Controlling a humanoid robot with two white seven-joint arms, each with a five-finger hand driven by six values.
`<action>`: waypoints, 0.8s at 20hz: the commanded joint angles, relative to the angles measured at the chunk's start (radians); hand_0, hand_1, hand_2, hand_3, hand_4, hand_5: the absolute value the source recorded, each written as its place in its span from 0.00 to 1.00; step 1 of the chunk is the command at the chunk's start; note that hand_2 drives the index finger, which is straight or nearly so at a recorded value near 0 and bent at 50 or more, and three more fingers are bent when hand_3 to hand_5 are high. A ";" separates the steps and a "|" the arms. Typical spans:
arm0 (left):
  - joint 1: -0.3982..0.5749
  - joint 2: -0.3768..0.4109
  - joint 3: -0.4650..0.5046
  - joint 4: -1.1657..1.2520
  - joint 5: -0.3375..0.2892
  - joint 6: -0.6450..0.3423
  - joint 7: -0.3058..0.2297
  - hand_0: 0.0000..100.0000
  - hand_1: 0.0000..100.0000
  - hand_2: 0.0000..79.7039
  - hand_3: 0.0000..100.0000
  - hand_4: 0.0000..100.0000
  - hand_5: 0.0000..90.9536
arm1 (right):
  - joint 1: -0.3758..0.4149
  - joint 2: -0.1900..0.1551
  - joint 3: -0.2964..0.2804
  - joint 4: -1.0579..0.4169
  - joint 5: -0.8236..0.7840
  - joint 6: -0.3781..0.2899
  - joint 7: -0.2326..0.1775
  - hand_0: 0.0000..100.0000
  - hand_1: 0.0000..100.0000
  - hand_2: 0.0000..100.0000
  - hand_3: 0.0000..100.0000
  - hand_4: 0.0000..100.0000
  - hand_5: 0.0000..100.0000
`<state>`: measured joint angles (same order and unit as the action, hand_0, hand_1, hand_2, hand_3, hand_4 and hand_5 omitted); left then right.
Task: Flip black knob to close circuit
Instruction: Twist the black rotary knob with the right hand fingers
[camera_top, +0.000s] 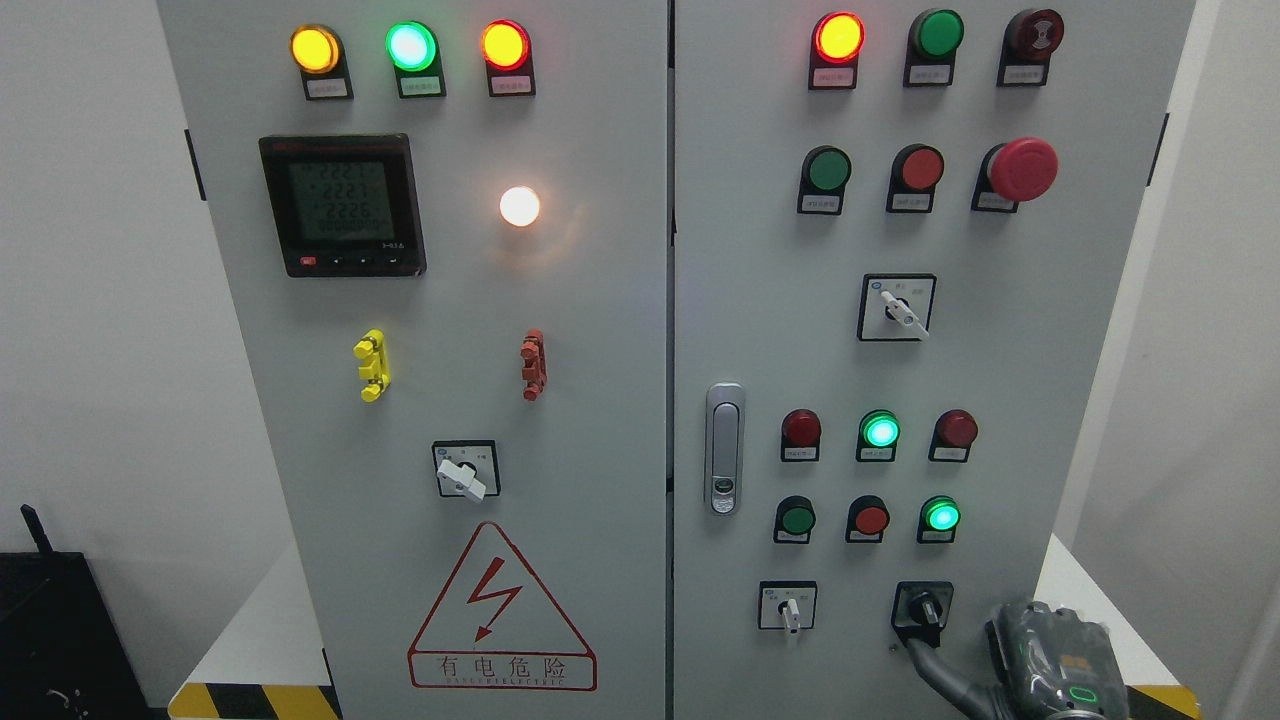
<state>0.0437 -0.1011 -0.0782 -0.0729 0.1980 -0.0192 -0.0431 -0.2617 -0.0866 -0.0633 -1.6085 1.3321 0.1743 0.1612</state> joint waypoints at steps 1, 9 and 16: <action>-0.001 0.000 0.000 -0.001 0.000 0.001 0.000 0.12 0.56 0.00 0.00 0.00 0.00 | 0.005 -0.005 -0.030 -0.010 -0.030 -0.001 0.000 0.00 0.00 0.93 1.00 0.89 0.83; -0.001 0.000 0.000 -0.001 0.000 0.001 -0.001 0.12 0.56 0.00 0.00 0.00 0.00 | 0.013 -0.007 -0.029 -0.028 -0.054 0.001 -0.002 0.00 0.00 0.93 1.00 0.89 0.83; 0.001 0.000 0.000 0.001 0.000 0.001 0.000 0.12 0.56 0.00 0.00 0.00 0.00 | 0.027 -0.005 -0.012 -0.027 -0.054 0.016 -0.012 0.00 0.00 0.93 1.00 0.89 0.83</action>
<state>0.0437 -0.1011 -0.0782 -0.0731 0.1976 -0.0192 -0.0431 -0.2470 -0.0913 -0.0808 -1.6277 1.2813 0.1813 0.1608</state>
